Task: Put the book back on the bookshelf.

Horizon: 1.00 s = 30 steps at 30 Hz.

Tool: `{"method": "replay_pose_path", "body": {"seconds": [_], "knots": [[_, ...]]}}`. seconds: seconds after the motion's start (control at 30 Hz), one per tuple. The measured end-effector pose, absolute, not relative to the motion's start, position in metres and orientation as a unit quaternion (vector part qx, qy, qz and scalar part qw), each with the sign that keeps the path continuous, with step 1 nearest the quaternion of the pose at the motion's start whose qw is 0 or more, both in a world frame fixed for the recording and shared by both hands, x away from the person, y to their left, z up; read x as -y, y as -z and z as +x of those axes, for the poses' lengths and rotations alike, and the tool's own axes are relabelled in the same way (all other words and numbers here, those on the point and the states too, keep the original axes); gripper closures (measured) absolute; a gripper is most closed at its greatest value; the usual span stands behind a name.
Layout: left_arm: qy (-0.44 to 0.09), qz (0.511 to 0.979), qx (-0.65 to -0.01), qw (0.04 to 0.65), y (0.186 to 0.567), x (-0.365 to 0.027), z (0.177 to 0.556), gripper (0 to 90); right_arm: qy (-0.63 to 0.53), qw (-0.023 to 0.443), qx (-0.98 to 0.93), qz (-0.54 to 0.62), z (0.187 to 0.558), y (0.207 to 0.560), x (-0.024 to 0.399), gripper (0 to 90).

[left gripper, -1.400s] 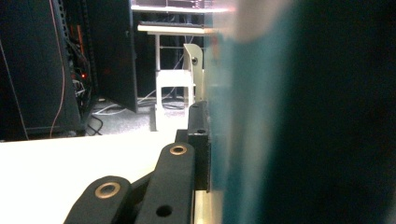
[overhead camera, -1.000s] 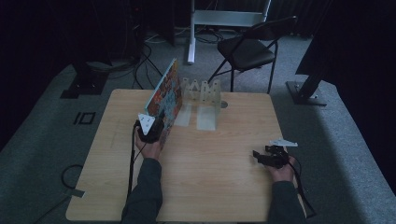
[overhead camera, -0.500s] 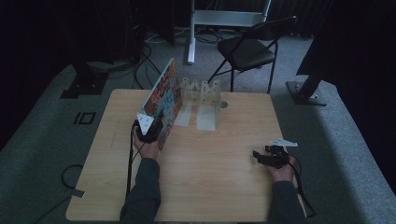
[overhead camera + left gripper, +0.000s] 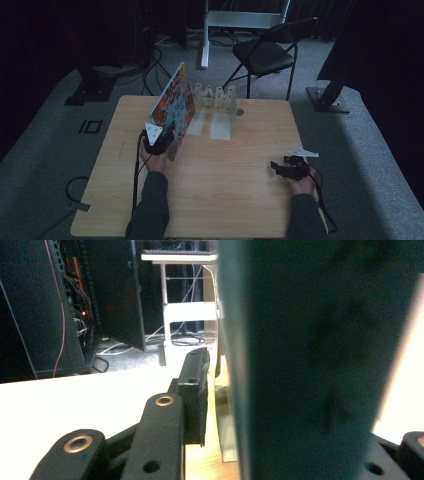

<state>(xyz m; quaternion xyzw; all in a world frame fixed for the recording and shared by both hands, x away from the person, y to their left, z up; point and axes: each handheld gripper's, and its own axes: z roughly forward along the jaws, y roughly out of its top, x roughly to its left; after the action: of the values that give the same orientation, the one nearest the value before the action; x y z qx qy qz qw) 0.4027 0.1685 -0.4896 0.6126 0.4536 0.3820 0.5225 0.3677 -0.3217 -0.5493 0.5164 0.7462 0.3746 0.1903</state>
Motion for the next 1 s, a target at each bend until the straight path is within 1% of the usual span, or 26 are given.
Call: {"method": "replay_pose_path", "body": {"seconds": [0.3,0.77,0.87,1.0], "knots": [[-0.379,0.613,-0.446,0.531,0.489,-0.173,0.399,60.9,-0.374,0.191,-0.746,0.516,0.368,0.549,0.322,29.5],[-0.382,0.62,-0.435,0.53,0.489,-0.178,0.392,59.2,-0.375,0.19,-0.746,0.516,0.368,0.549,0.322,29.4],[-0.375,0.624,-0.433,0.531,0.488,-0.181,0.389,56.2,-0.375,0.191,-0.746,0.516,0.368,0.549,0.322,29.5],[-0.374,0.63,-0.427,0.53,0.488,-0.183,0.384,54.8,-0.374,0.191,-0.746,0.516,0.368,0.549,0.322,29.5]]}}
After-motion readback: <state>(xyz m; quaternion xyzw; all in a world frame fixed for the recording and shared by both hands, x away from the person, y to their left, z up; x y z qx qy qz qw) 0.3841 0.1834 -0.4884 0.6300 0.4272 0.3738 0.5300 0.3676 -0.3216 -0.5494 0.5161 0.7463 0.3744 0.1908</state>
